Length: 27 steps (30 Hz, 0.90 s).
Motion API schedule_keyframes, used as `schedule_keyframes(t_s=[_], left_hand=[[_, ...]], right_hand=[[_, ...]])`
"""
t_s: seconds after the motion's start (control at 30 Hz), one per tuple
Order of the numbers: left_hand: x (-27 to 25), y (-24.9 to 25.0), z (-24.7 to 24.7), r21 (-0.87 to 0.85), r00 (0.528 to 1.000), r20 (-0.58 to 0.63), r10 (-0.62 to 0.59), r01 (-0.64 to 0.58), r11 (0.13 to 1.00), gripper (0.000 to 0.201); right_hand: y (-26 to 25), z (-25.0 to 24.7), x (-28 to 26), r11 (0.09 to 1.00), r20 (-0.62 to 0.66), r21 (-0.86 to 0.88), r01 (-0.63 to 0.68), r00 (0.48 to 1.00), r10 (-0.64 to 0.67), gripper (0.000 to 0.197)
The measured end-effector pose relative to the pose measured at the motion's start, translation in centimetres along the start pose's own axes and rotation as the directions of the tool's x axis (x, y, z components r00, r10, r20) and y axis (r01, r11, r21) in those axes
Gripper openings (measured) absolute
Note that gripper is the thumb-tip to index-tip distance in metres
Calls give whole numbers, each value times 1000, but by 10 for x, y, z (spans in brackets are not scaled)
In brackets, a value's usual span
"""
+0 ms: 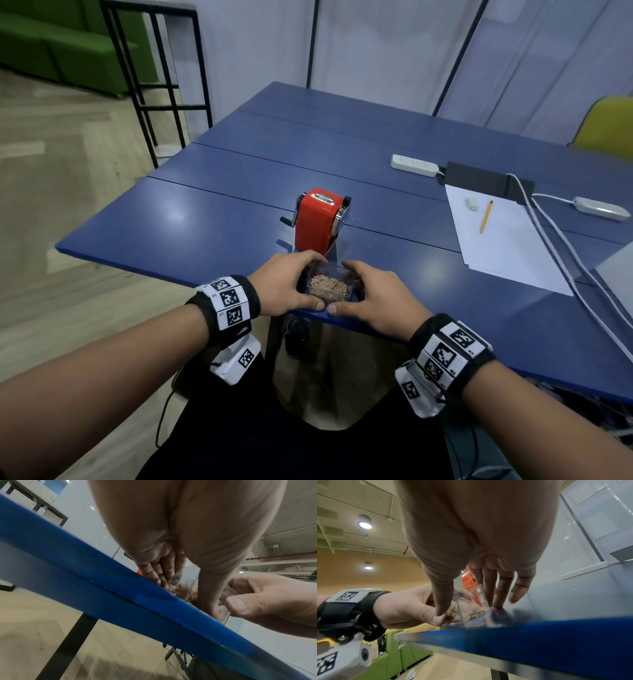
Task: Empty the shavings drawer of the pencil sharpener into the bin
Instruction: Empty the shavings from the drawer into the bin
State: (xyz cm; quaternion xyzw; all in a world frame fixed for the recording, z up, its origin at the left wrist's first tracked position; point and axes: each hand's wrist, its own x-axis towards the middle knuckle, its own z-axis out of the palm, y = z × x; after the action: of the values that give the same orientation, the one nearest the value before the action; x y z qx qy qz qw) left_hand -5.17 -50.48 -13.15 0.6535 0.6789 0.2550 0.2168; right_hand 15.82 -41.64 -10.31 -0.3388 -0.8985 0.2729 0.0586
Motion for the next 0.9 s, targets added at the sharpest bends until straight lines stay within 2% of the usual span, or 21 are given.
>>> schedule_keyframes(t_s=[0.2,0.5,0.67,0.9], left_hand=[[3,0,-2,-12,1000,9,-2,2,1000,77],[-1,12,-4,24,999,-14,-39,39,999,81],[-20,13,-12,63,998,-42,-54,56,996,80],[-69,7,-38,21,987,-134,-84,88,996,72]], right_hand=[[1,2,-1,997,-39,-46,-61,997,59,82],[-3,0,-1,992,-53,-82,-97,994,93,79],[-17,2,-4,997,-18,-58,-58,998,57,90],[-44,11,-7,994,9,67,84,996,-85,86]])
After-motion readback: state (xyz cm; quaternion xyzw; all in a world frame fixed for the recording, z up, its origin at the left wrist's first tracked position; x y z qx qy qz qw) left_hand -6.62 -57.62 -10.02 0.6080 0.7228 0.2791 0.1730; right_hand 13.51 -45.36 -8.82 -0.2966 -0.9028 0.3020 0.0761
